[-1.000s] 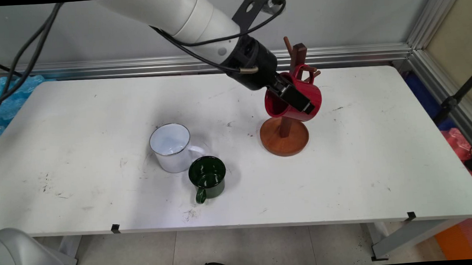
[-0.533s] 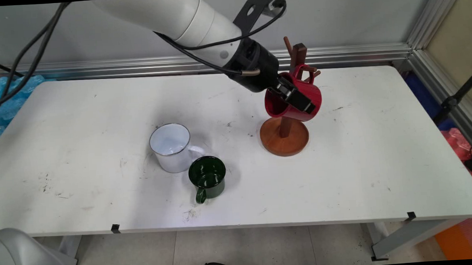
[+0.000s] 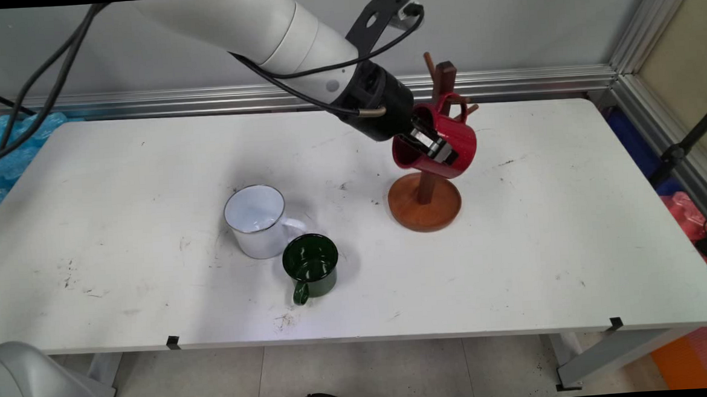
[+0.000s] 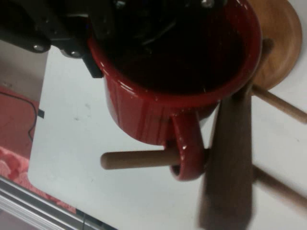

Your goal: Place the picked object on the table

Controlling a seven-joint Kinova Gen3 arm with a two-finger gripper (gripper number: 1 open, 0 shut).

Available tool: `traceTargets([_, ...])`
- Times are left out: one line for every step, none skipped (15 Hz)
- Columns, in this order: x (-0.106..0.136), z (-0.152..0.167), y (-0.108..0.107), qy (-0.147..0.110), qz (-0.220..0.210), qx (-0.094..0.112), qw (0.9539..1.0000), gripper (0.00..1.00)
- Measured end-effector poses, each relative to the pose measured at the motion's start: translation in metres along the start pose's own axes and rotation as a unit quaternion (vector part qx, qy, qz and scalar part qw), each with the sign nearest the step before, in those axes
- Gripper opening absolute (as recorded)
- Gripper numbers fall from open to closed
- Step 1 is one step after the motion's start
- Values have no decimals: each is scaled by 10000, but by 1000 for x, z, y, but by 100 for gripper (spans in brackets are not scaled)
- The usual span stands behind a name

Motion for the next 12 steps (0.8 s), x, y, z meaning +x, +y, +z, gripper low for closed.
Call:
traceTargets([0,0,0,-4,-2,2,10000,0])
traceTargets([-1,0,-1,-8,-6,7,10000,0])
traceTargets([-1,0,-1,-11,-5,8,10000,0])
traceTargets([-1,0,-1,-14,1,9,10000,0])
traceTargets([-1,-1,-1,-16,2,11,10000,0])
traceTargets([-2,-1,-1,-17,5,13,10000,0])
traceTargets([-2,-2,-1,-18,10,12,10000,0])
traceTargets([-2,-2,-1,-22,15,8,10000,0])
traceTargets([-2,-3,0,-24,22,3,10000,0])
traceTargets([-1,-4,0,-24,28,-1,10000,0])
traceTargets([-1,-4,1,-21,34,-9,10000,0])
traceTargets([0,-6,2,-18,44,-19,10000,0])
